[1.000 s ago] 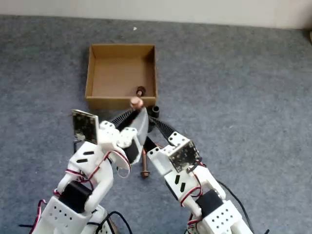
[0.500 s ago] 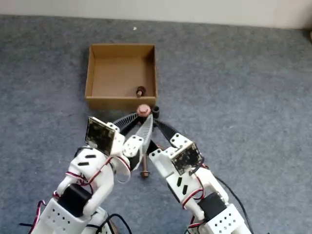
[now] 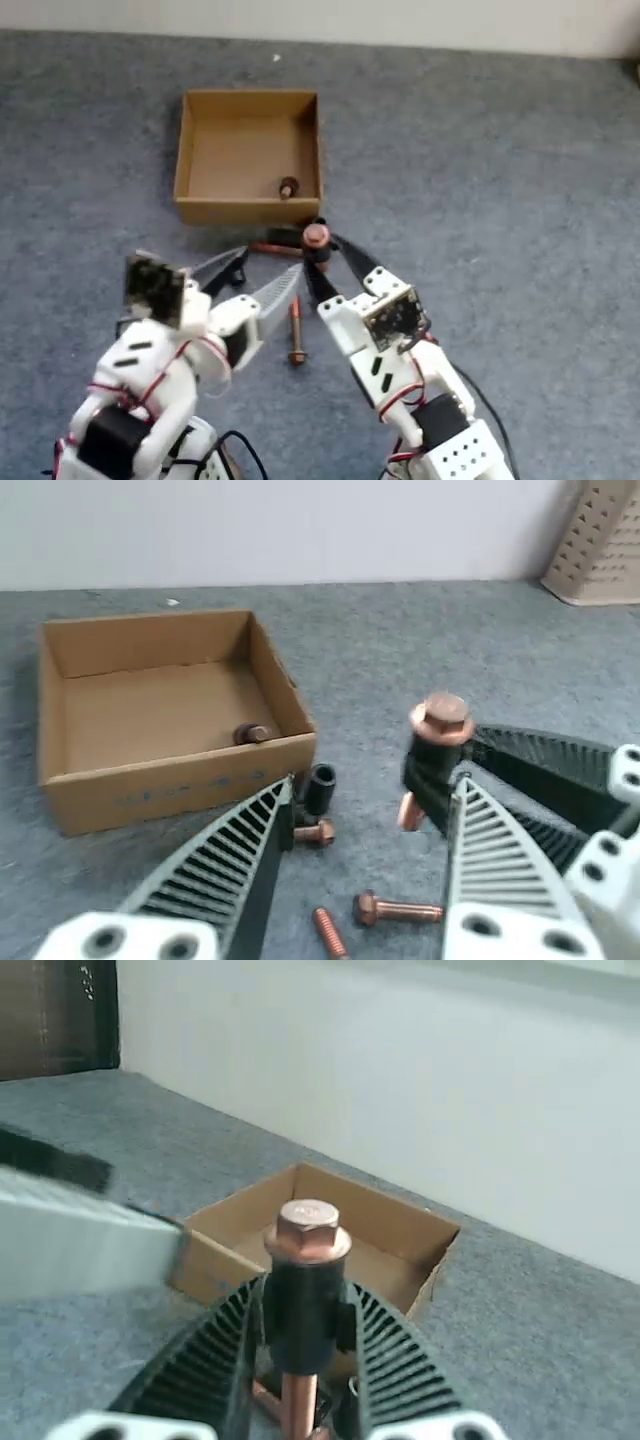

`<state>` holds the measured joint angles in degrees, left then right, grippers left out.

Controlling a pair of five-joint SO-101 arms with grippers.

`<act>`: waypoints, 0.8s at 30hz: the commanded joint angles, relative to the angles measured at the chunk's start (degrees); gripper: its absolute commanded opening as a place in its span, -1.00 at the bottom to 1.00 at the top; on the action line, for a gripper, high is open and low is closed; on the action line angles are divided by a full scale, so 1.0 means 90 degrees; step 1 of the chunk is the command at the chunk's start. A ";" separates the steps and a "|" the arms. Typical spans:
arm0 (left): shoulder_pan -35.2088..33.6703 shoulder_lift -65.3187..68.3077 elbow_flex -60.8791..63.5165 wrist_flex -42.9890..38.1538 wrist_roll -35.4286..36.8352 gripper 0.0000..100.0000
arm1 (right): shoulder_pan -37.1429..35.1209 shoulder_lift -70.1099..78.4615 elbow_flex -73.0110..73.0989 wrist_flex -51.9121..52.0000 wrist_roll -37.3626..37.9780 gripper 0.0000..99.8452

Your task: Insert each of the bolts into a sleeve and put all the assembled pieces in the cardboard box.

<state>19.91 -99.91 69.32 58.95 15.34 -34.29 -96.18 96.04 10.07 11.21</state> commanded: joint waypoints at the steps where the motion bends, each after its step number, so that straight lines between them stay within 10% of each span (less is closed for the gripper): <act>1: -0.0728 -0.0601 -0.0142 0.0586 -0.0195 -0.49 | 0.0122 -0.0171 0.0679 0.0249 0.0059 -0.99; 13: -0.3140 -0.0503 0.1568 -0.0186 -0.0527 -1.00 | 0.0122 -0.0171 0.0640 0.1060 0.0049 -0.99; 24: -0.3600 -0.0493 0.3092 -0.1387 -0.0498 -0.99 | 0.0112 -0.0142 -0.0767 0.1099 -0.0840 -0.99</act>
<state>-12.09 -104.13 95.78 48.92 10.95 -34.11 -96.18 94.99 20.44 4.79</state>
